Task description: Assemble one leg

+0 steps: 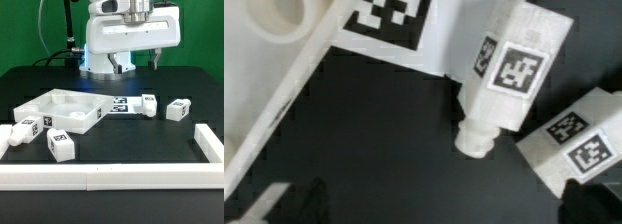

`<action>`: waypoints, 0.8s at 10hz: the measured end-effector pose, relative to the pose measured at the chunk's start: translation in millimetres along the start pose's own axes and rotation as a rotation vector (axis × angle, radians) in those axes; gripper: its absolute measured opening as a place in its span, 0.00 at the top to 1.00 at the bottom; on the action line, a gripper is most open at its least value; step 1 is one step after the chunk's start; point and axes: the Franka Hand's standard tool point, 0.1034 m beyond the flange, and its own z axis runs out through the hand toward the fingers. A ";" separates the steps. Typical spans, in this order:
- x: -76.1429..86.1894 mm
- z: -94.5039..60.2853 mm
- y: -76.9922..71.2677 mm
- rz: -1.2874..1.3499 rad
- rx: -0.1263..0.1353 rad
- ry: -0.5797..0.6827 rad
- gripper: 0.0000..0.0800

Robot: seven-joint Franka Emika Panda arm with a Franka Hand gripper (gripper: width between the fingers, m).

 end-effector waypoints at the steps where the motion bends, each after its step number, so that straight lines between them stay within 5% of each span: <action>1: 0.3 0.0 0.8 -0.015 -0.002 0.002 0.19; 3: -20.5 2.7 24.2 -0.200 0.002 0.004 0.19; 6: -25.1 -29.8 82.2 -0.544 0.002 0.044 0.19; 8: -27.1 -34.4 85.6 -0.569 0.008 0.074 0.19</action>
Offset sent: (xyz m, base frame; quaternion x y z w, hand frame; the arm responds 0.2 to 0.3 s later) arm -0.0461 -0.0743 -0.0177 0.0178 0.0098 -0.1474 0.9889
